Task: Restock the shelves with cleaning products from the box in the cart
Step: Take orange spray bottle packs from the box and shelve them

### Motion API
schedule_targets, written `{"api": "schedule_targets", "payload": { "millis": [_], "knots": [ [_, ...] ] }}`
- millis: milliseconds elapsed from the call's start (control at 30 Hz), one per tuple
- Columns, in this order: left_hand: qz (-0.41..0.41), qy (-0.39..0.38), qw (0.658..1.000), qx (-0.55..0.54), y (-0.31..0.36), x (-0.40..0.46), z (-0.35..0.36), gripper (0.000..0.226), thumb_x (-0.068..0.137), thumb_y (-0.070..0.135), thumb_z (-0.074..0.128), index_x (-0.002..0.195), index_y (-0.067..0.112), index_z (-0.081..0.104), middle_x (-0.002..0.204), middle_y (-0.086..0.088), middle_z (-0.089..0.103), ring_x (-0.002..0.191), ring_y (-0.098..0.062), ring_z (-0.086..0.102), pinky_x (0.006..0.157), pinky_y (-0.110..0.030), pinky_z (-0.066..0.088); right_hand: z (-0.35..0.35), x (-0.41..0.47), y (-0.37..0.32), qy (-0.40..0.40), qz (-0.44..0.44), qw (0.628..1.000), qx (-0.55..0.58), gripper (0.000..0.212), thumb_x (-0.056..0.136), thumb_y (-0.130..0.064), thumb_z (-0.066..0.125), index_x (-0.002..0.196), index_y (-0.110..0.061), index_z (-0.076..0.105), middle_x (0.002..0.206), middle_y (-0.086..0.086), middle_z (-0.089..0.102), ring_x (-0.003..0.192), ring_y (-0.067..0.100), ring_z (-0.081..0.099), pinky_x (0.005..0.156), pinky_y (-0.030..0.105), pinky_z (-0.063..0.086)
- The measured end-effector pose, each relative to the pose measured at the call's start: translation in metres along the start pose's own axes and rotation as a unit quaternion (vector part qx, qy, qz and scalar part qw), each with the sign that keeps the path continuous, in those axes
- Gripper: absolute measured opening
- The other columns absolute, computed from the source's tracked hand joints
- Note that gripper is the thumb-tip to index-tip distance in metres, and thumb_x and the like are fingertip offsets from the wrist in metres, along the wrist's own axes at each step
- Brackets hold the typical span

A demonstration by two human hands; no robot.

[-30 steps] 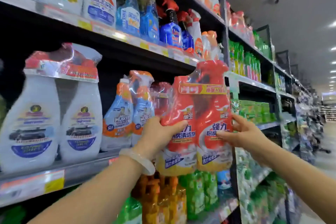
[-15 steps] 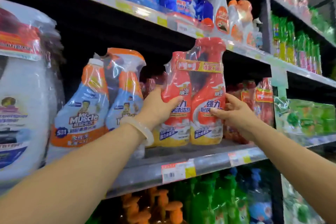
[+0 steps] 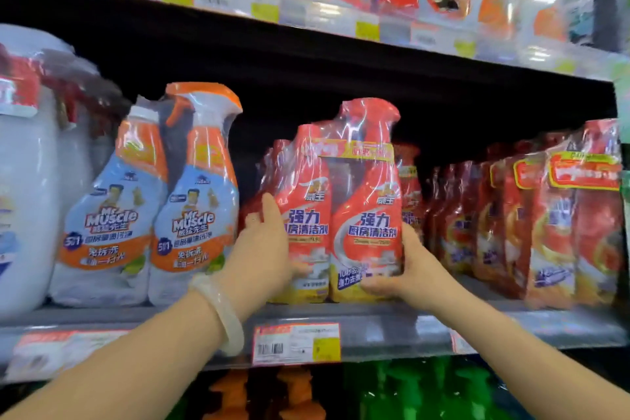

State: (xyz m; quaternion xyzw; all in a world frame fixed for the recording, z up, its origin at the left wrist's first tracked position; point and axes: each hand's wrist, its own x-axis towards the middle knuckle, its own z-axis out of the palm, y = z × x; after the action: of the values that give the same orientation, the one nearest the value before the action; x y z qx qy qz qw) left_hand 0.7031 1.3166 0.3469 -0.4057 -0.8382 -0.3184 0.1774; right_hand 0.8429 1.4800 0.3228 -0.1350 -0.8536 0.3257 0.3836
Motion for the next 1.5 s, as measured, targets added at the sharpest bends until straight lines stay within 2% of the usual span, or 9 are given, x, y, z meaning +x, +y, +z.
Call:
{"api": "schedule_targets", "payload": {
  "millis": [100, 433, 633, 733, 833, 1200, 1300, 1400, 1500],
  "knots": [
    [-0.028, 0.020, 0.990, 0.138, 0.001, -0.019, 0.009, 0.112, 0.085, 0.030, 0.069, 0.145, 0.002, -0.022, 0.138, -0.020, 0.038, 0.118, -0.030, 0.052, 0.093, -0.034, 0.043, 0.005, 0.006, 0.004, 0.017, -0.016, 1.000, 0.011, 0.089, 0.062, -0.012, 0.087, 0.133, -0.025, 0.034, 0.114, -0.010, 0.060, 0.105, 0.010, 0.059, 0.085, 0.020, 0.044],
    [-0.034, 0.055, 0.936, 0.345, 0.009, -0.025, 0.020, 0.068, 0.097, 0.013, 0.044, 0.145, -0.011, 0.002, 0.131, -0.012, 0.054, 0.115, -0.022, 0.059, 0.087, -0.028, 0.048, 0.019, 0.023, 0.005, 0.015, -0.005, 1.000, -0.008, 0.088, 0.062, -0.018, 0.087, 0.133, -0.019, 0.035, 0.125, -0.001, 0.057, 0.114, 0.019, 0.056, 0.099, 0.034, 0.046],
    [-0.079, 0.072, 0.963, 0.249, 0.001, -0.021, 0.021, 0.080, 0.092, 0.028, 0.059, 0.144, -0.007, 0.010, 0.129, -0.013, 0.054, 0.116, -0.025, 0.058, 0.089, -0.030, 0.047, 0.030, 0.029, 0.008, 0.009, 0.006, 1.000, -0.012, 0.079, 0.067, -0.019, 0.085, 0.132, -0.018, 0.039, 0.126, 0.000, 0.058, 0.114, 0.017, 0.055, 0.099, 0.033, 0.046],
    [-0.086, 0.077, 0.969, 0.218, -0.005, -0.019, 0.023, 0.069, 0.090, 0.026, 0.062, 0.139, -0.004, 0.022, 0.125, -0.012, 0.057, 0.111, -0.026, 0.061, 0.084, -0.031, 0.050, 0.031, 0.029, 0.009, 0.007, 0.012, 1.000, -0.011, 0.075, 0.069, -0.018, 0.083, 0.131, -0.017, 0.041, 0.123, -0.001, 0.059, 0.108, 0.013, 0.054, 0.097, 0.028, 0.044],
    [-0.084, 0.084, 0.972, 0.202, -0.008, -0.018, 0.023, 0.056, 0.091, 0.022, 0.060, 0.131, 0.000, 0.029, 0.118, -0.011, 0.060, 0.104, -0.027, 0.063, 0.079, -0.032, 0.051, 0.033, 0.032, 0.013, 0.015, 0.043, 0.999, -0.026, 0.072, 0.067, -0.027, 0.084, 0.126, -0.018, 0.045, 0.122, -0.001, 0.060, 0.113, 0.019, 0.056, 0.101, 0.039, 0.045],
    [-0.082, 0.032, 0.985, 0.147, -0.008, -0.024, 0.014, 0.068, 0.091, 0.024, 0.060, 0.142, 0.001, 0.021, 0.124, -0.012, 0.058, 0.110, -0.026, 0.060, 0.087, -0.033, 0.050, 0.033, 0.028, 0.010, 0.020, 0.082, 0.994, -0.075, 0.079, 0.064, -0.044, 0.083, 0.123, -0.016, 0.039, 0.126, 0.006, 0.057, 0.117, 0.029, 0.054, 0.098, 0.048, 0.045],
    [-0.054, 0.011, 0.998, 0.024, -0.009, -0.045, -0.001, 0.055, 0.088, 0.028, 0.065, 0.133, 0.011, 0.039, 0.121, -0.005, 0.060, 0.110, -0.022, 0.059, 0.090, -0.028, 0.047, 0.031, 0.015, 0.000, 0.077, 0.031, 0.993, -0.089, 0.097, 0.066, -0.044, 0.082, 0.141, -0.013, 0.029, 0.137, 0.012, 0.043, 0.128, 0.030, 0.040, 0.105, 0.045, 0.038],
    [-0.022, 0.052, 0.997, -0.048, -0.010, -0.075, -0.019, 0.058, 0.084, 0.034, 0.068, 0.132, 0.013, 0.044, 0.121, -0.002, 0.059, 0.112, -0.018, 0.057, 0.086, -0.021, 0.041, 0.037, -0.009, -0.018, 0.143, -0.075, 0.980, -0.114, 0.082, 0.076, -0.039, 0.075, 0.141, -0.011, 0.035, 0.137, 0.011, 0.040, 0.129, 0.026, 0.034, 0.106, 0.037, 0.031],
    [0.006, 0.087, 0.996, -0.012, -0.026, -0.104, -0.038, 0.062, 0.082, 0.040, 0.068, 0.133, 0.014, 0.044, 0.128, -0.002, 0.055, 0.119, -0.019, 0.052, 0.095, -0.025, 0.040, 0.062, -0.037, -0.050, 0.136, -0.171, 0.967, -0.134, 0.065, 0.078, -0.026, 0.076, 0.132, -0.006, 0.047, 0.130, 0.013, 0.047, 0.124, 0.029, 0.040, 0.103, 0.032, 0.029]
  ]
}}
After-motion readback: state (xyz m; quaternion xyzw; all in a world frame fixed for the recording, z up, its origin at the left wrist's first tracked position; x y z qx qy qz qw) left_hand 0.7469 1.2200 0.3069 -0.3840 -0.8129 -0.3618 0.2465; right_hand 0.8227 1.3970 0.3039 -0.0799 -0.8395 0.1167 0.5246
